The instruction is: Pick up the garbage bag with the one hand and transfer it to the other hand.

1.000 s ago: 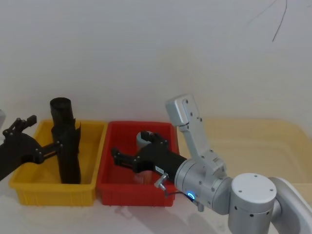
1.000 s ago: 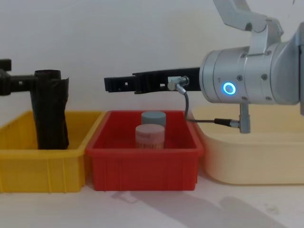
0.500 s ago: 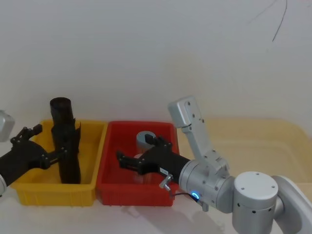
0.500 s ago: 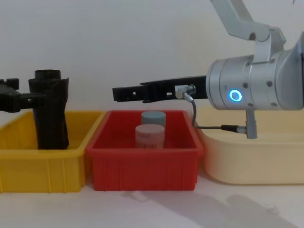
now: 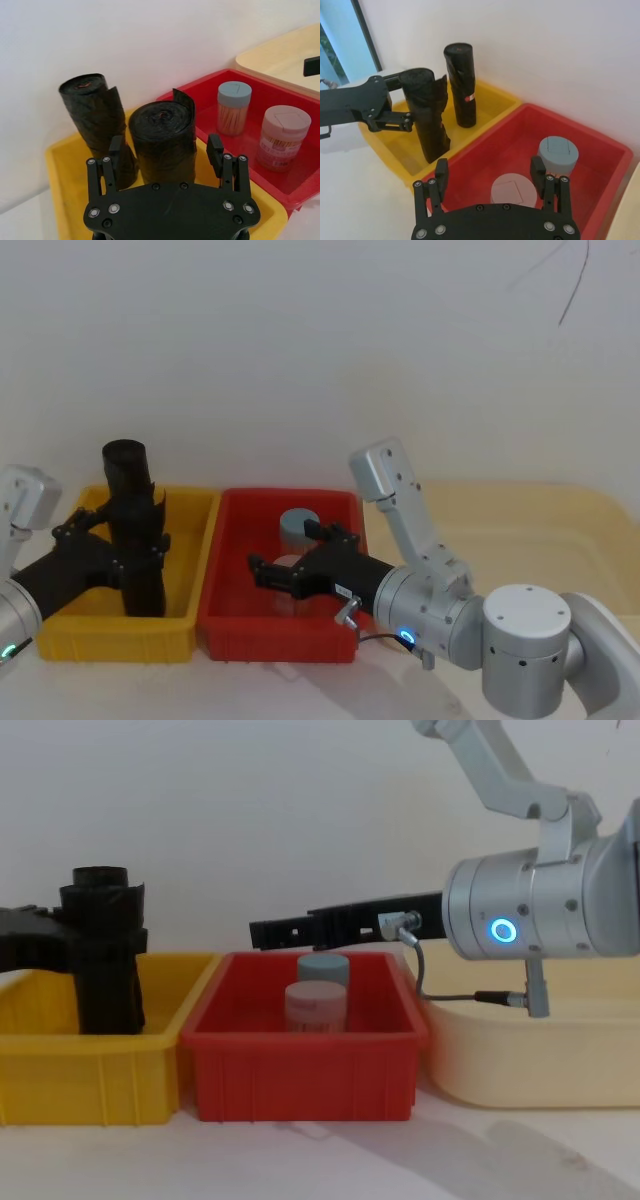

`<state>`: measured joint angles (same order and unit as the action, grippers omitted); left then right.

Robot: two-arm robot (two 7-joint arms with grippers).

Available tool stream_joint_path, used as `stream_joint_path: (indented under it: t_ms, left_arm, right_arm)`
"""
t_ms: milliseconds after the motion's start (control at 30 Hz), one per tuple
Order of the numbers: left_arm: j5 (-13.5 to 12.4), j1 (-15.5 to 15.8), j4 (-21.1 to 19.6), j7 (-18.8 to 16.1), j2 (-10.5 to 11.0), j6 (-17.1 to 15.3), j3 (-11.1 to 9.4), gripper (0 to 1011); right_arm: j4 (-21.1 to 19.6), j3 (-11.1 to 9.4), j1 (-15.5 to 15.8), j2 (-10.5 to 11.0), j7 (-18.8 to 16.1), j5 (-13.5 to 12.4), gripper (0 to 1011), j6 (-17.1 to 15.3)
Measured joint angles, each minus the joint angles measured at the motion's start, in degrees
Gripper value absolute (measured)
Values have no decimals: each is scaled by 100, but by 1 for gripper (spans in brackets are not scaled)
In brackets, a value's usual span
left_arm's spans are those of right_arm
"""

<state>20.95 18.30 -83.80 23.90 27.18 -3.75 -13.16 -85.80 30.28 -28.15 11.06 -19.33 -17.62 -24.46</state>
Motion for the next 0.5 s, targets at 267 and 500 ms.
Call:
stream_joint_path:
  t_ms: [267,500]
  left_arm:
    - [-20,128,148,33,-44,-46,-138,1001]
    - [-88,196,218,-4,-72,-70,-205,1001]
  right_arm:
    - [221,82,-128,24,-112,-1,1001,-45]
    - [472,157,-267,30,-237,20,1001,-56]
